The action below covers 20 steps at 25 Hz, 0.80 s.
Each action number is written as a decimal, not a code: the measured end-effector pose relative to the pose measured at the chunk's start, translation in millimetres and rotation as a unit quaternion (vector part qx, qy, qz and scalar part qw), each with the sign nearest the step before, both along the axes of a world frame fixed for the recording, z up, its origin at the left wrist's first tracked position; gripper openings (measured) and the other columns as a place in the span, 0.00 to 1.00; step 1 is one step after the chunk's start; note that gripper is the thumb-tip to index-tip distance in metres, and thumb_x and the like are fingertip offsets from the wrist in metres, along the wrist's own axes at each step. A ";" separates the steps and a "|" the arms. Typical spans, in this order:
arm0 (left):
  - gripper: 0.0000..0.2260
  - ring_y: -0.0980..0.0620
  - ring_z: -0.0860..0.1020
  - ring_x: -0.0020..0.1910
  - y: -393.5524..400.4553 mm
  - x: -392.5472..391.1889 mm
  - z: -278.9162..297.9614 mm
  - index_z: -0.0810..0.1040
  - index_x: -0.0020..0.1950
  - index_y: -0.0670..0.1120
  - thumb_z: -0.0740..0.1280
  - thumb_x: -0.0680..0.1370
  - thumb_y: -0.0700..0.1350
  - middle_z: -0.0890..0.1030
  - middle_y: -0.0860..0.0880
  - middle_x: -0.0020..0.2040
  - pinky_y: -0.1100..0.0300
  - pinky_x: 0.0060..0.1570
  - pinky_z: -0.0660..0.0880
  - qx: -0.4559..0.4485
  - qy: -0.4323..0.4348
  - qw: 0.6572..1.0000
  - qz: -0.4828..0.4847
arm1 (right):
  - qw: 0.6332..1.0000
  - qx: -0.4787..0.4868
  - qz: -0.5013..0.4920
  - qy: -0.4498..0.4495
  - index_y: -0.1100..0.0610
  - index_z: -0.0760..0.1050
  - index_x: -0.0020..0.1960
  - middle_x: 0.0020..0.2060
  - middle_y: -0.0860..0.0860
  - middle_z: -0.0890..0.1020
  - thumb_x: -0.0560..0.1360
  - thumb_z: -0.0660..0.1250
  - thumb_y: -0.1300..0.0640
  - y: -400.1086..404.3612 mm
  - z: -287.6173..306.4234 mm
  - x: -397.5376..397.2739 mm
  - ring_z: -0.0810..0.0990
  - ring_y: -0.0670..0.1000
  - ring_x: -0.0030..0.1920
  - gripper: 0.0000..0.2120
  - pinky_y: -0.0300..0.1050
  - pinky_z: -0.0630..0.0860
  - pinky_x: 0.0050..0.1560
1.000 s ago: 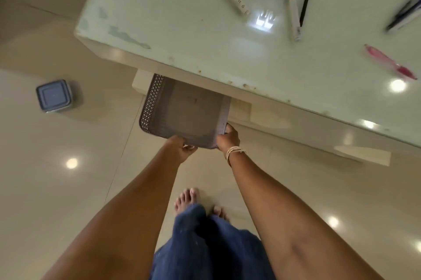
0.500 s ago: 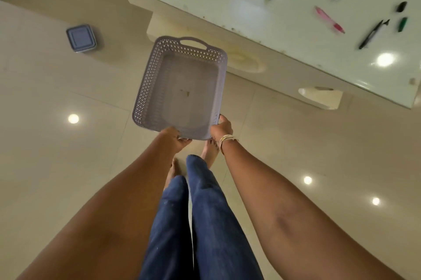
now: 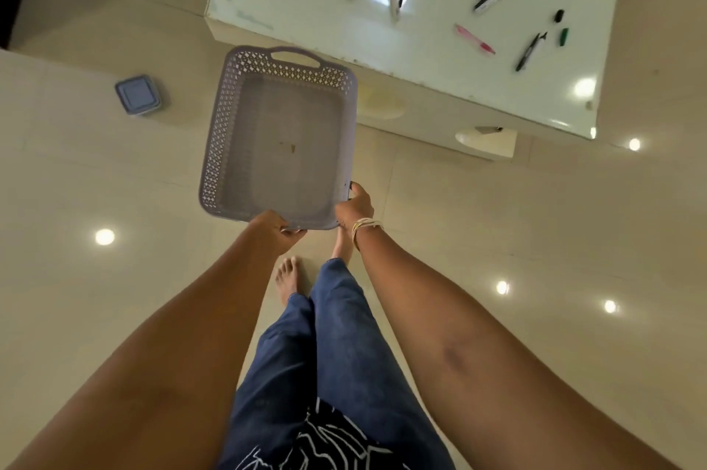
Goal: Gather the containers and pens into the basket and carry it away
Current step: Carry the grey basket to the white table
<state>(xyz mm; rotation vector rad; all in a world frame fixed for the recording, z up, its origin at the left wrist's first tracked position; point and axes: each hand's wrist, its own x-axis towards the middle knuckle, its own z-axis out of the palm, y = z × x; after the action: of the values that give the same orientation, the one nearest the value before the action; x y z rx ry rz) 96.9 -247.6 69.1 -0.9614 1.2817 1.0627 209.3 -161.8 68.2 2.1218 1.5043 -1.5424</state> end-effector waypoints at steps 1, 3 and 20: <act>0.19 0.43 0.67 0.72 2.6 -5.5 4.8 0.65 0.72 0.38 0.54 0.81 0.33 0.69 0.43 0.74 0.48 0.72 0.66 0.000 0.002 1.000 0.003 | 1.000 0.002 -0.007 0.006 0.56 0.76 0.62 0.56 0.56 0.82 0.72 0.61 0.67 0.4 5.5 -3.6 0.80 0.61 0.56 0.19 0.51 0.79 0.58; 0.19 0.43 0.68 0.72 16.4 -19.6 20.7 0.65 0.72 0.38 0.55 0.81 0.32 0.69 0.42 0.73 0.48 0.71 0.66 0.020 0.018 1.000 0.002 | 1.000 0.007 -0.017 0.020 0.56 0.76 0.62 0.56 0.56 0.83 0.73 0.63 0.66 11.0 14.3 -16.1 0.80 0.61 0.57 0.19 0.53 0.79 0.58; 0.17 0.40 0.70 0.69 237.0 -188.2 57.4 0.70 0.67 0.39 0.55 0.80 0.30 0.71 0.39 0.70 0.47 0.65 0.71 0.054 0.065 0.996 0.017 | 0.996 -0.033 -0.053 0.065 0.52 0.69 0.65 0.58 0.60 0.79 0.76 0.63 0.61 255.8 52.6 -200.3 0.80 0.62 0.56 0.19 0.57 0.82 0.52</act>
<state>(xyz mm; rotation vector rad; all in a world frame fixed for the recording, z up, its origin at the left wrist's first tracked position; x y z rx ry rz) -91.2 -10.6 126.5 -0.8465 1.3032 1.2241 9.0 94.0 120.8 2.1337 1.3767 -1.7715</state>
